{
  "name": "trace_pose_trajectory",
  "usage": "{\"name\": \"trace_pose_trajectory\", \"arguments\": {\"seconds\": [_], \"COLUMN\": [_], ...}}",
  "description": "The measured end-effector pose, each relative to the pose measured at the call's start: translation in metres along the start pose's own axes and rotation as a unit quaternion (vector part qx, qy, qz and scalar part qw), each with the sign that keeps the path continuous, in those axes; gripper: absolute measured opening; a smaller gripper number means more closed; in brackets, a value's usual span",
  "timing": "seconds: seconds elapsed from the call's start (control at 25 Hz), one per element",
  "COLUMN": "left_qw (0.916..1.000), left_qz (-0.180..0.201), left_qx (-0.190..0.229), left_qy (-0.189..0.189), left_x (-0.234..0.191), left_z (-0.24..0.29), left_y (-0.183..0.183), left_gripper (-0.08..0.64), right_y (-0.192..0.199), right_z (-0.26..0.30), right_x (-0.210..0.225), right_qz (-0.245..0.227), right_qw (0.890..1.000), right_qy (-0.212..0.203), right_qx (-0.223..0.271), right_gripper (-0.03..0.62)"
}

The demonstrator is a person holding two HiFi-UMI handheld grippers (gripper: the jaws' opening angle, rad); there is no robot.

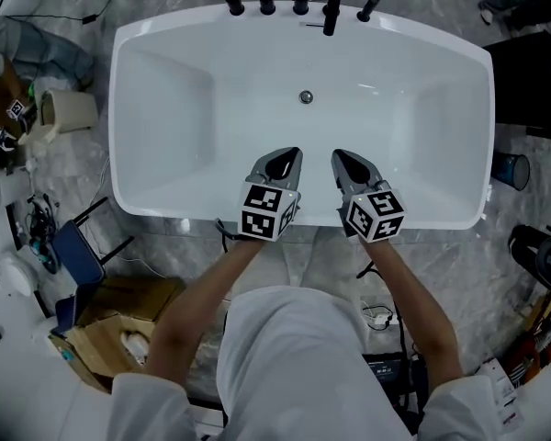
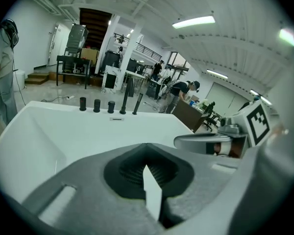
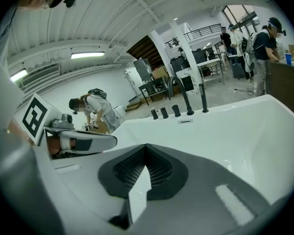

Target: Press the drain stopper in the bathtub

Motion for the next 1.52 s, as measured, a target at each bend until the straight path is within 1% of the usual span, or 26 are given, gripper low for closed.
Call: {"name": "trace_pose_trajectory", "arguments": {"seconds": [0.08,0.2,0.36,0.56,0.64,0.72,0.84,0.92,1.04,1.12,1.2,1.28,1.32,1.4,1.52], "left_qw": [0.9999,0.9997,0.9989,0.9972,0.9968,0.9961,0.9939,0.9916,0.9884,0.9846,0.9788,0.9725,0.9711,0.9726,0.9776], "left_qz": [0.003,0.012,0.025,0.016,0.012,0.017,0.047,0.074,0.101,0.122,0.150,0.173,0.178,0.172,0.140], "left_qx": [0.011,0.018,0.037,0.073,0.079,0.086,0.095,0.100,0.104,0.115,0.131,0.148,0.150,0.144,0.139], "left_qy": [0.004,0.011,0.007,-0.005,0.000,0.014,0.031,0.034,0.046,0.050,0.046,0.048,0.052,0.061,0.073], "left_x": [0.009,0.022,0.037,0.040,0.040,0.042,0.046,0.051,0.059,0.056,0.053,0.053,0.053,0.052,0.053], "left_z": [-0.016,-0.039,-0.074,-0.115,-0.127,-0.138,-0.154,-0.165,-0.185,-0.200,-0.217,-0.234,-0.241,-0.251,-0.259], "left_y": [-0.011,-0.021,-0.035,-0.047,-0.050,-0.056,-0.065,-0.068,-0.068,-0.071,-0.076,-0.081,-0.084,-0.086,-0.089], "left_gripper": [-0.002,-0.002,-0.002,-0.002,-0.002,-0.002,-0.002,-0.002,-0.002,-0.002,-0.002,-0.002,-0.002,-0.002,-0.002], "right_y": [-0.010,-0.019,-0.029,-0.046,-0.053,-0.066,-0.086,-0.093,-0.099,-0.104,-0.106,-0.109,-0.111,-0.114,-0.117], "right_z": [-0.008,-0.023,-0.046,-0.062,-0.065,-0.069,-0.076,-0.083,-0.098,-0.100,-0.100,-0.101,-0.102,-0.105,-0.110], "right_x": [-0.011,-0.028,-0.045,-0.070,-0.081,-0.092,-0.110,-0.120,-0.142,-0.163,-0.181,-0.196,-0.202,-0.211,-0.223], "right_qz": [-0.011,-0.028,-0.027,-0.031,-0.036,-0.046,-0.074,-0.080,-0.093,-0.111,-0.123,-0.128,-0.127,-0.119,-0.110], "right_qw": [1.000,0.999,0.999,0.999,0.998,0.997,0.992,0.988,0.983,0.979,0.975,0.972,0.971,0.970,0.968], "right_qy": [-0.009,-0.024,-0.035,-0.040,-0.047,-0.056,-0.079,-0.096,-0.119,-0.131,-0.144,-0.157,-0.163,-0.173,-0.183], "right_qx": [0.001,-0.001,0.007,0.021,0.026,0.040,0.072,0.089,0.105,0.112,0.116,0.120,0.122,0.126,0.131], "right_gripper": [0.002,0.002,0.002,0.002,0.002,0.002,0.002,0.002,0.002,0.002,0.002,0.002,0.002,0.002,0.002]}}
Point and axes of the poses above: the fingertips, and each gripper's own axes: z forward along the fingers, x to its right, y out of its underside, the point moved 9 cm from there along -z, backward along the fingers
